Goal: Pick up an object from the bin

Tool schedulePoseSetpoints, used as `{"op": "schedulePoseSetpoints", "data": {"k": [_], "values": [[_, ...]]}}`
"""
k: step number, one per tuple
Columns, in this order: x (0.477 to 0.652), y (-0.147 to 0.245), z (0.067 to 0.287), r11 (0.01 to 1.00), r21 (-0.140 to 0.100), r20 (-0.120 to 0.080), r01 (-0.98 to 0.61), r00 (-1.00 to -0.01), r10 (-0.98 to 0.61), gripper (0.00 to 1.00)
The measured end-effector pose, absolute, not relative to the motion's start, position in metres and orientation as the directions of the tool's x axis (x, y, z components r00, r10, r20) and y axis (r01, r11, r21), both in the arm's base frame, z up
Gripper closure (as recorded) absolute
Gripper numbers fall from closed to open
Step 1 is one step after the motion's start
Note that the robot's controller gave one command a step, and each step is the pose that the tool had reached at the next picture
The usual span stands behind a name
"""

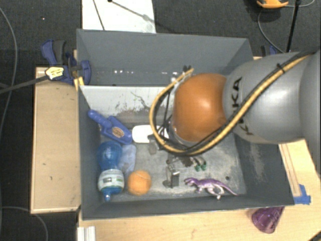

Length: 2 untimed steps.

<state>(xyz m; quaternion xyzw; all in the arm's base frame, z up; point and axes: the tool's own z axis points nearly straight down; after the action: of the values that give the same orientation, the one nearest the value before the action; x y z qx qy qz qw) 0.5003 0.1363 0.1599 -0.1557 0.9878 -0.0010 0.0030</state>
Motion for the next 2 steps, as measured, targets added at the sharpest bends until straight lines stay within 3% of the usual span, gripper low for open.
{"op": "schedulePoseSetpoints", "data": {"k": [1, 2], "values": [[0.500, 0.136, 0.160, 0.952, -0.003, -0.005, -0.307, -0.952, -0.307, 0.00], [0.497, 0.158, 0.141, 0.925, -0.007, -0.012, -0.381, -0.925, -0.381, 0.00]]}}
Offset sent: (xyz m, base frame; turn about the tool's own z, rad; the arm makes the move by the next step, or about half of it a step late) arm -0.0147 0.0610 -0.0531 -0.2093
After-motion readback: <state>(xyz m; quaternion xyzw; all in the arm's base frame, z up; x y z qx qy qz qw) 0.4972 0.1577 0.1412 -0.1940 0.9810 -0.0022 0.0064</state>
